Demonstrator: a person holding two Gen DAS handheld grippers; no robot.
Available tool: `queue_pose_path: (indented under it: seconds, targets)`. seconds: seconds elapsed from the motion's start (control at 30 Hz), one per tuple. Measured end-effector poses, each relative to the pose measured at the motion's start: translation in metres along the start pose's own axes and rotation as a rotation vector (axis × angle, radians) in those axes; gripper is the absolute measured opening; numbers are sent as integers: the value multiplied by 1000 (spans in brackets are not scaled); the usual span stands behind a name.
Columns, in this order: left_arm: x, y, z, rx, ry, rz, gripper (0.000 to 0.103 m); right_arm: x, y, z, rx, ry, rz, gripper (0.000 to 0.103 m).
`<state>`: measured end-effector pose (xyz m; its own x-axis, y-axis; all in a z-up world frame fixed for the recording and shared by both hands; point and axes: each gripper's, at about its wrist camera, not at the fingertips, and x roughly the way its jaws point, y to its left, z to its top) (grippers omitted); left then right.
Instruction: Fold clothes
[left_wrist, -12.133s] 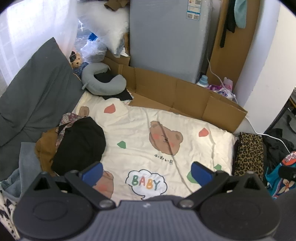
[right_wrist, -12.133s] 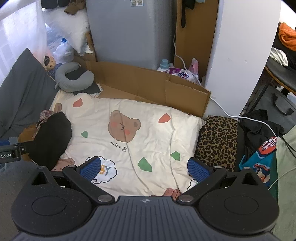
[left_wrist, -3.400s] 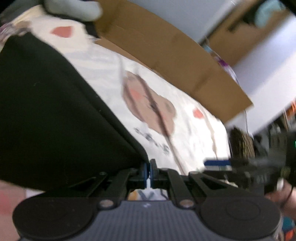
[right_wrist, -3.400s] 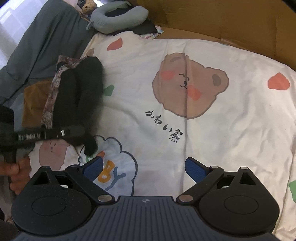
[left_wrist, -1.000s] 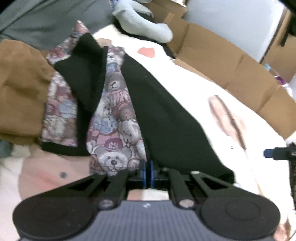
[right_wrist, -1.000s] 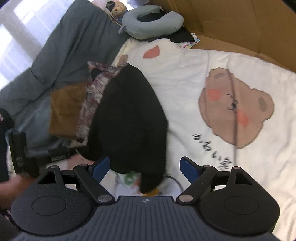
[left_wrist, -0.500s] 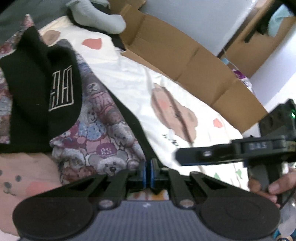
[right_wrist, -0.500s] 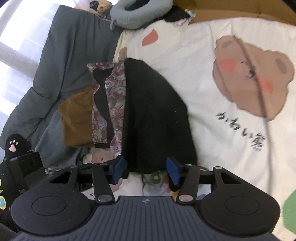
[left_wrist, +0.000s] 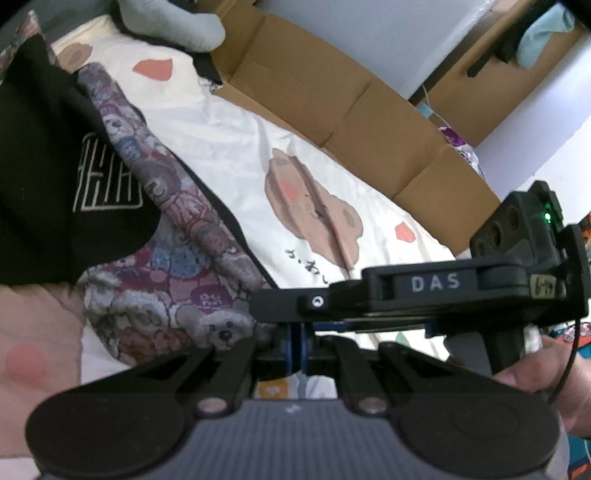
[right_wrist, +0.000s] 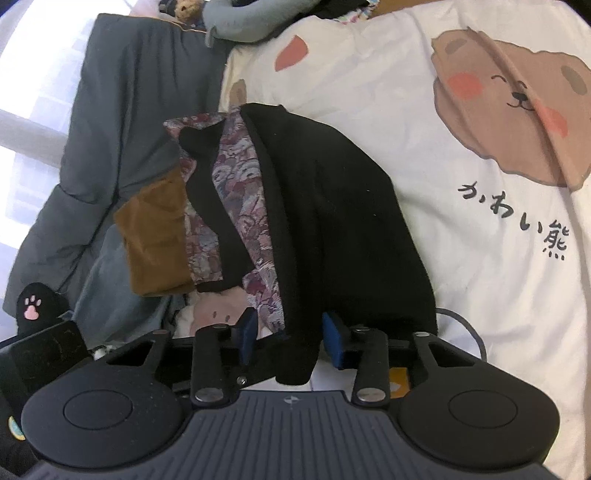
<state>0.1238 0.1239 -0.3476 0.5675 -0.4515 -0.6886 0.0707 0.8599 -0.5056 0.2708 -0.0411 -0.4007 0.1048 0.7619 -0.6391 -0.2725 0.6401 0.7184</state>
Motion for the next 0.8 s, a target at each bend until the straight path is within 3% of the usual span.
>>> queue_pose_path:
  seconds: [0.03, 0.1, 0.27, 0.33, 0.47, 0.8]
  targets:
    - [1, 0, 0, 6, 10, 2, 4, 1, -1, -1, -2, -2, -5, 35]
    - [4, -1, 1, 18, 29, 6, 4, 2, -3, -1, -4, -3, -13, 18]
    - [5, -4, 13, 71, 66, 0, 5, -2, -10, 5, 2, 1, 11, 1]
    - [5, -5, 19, 65, 78, -4, 7, -8, -13, 9, 3, -6, 22, 1]
    - [1, -8, 24, 75, 90, 25, 29, -19, -13, 13, -18, -34, 13, 0]
    - [-15, 30, 41, 63, 112, 226, 27, -68, -46, 19, 24, -137, -22, 0]
